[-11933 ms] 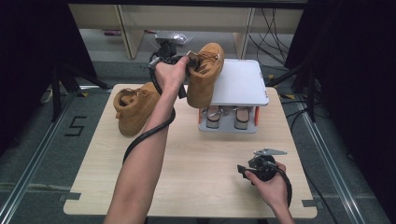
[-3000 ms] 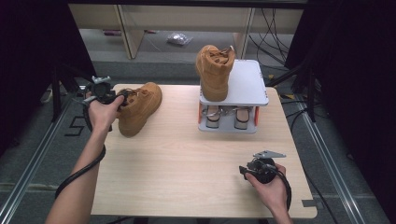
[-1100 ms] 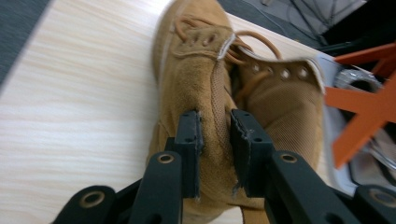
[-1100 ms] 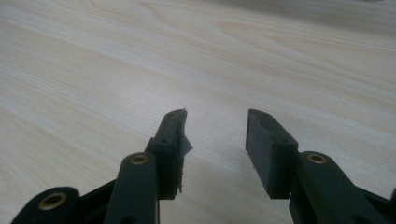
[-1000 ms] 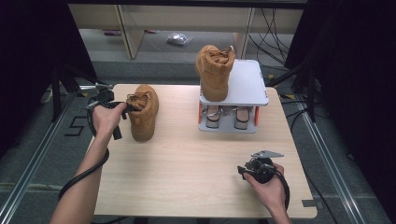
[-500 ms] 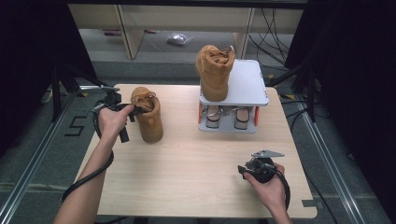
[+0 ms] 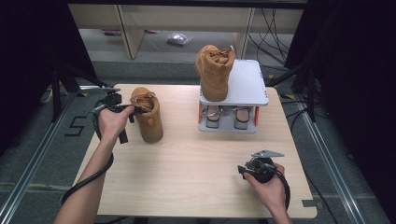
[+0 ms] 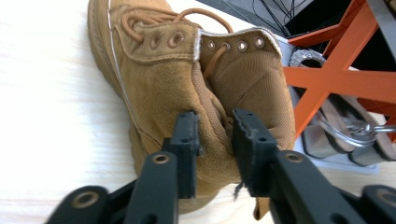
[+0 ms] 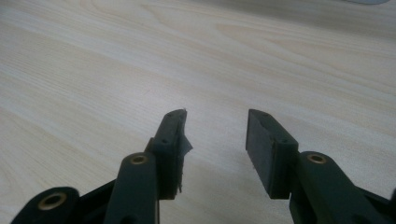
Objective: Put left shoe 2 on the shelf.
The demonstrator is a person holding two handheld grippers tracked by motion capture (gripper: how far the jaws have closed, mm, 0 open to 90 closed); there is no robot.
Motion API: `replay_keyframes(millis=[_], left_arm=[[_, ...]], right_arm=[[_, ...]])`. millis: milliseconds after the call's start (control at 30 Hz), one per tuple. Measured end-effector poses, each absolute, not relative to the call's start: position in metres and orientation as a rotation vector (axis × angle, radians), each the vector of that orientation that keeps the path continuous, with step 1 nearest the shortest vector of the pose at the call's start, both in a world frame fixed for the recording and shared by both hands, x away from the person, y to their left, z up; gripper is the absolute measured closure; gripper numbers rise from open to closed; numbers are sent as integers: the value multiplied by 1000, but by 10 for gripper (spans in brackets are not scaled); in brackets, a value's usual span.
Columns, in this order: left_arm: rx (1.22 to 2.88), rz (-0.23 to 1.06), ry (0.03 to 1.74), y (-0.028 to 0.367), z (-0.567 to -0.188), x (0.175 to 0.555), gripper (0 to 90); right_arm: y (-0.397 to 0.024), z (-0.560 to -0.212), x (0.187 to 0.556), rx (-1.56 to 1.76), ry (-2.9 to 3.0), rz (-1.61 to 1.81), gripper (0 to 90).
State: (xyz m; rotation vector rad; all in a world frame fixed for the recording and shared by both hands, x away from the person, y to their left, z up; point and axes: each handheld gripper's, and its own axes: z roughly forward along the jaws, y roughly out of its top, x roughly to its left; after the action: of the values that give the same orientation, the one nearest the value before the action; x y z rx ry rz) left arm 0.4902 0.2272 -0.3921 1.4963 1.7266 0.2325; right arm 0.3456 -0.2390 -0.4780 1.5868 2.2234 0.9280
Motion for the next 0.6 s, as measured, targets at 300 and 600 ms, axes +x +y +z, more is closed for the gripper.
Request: replay_keyframes(millis=[300, 600], left_arm=[[1498, 451, 1516, 234, -393, 467, 390], [1437, 565, 1341, 239, -397, 418, 336]], right_arm=[[-241, -477, 348, 1526, 2250, 968, 566], [-237, -467, 353, 1531, 2231, 986, 559]])
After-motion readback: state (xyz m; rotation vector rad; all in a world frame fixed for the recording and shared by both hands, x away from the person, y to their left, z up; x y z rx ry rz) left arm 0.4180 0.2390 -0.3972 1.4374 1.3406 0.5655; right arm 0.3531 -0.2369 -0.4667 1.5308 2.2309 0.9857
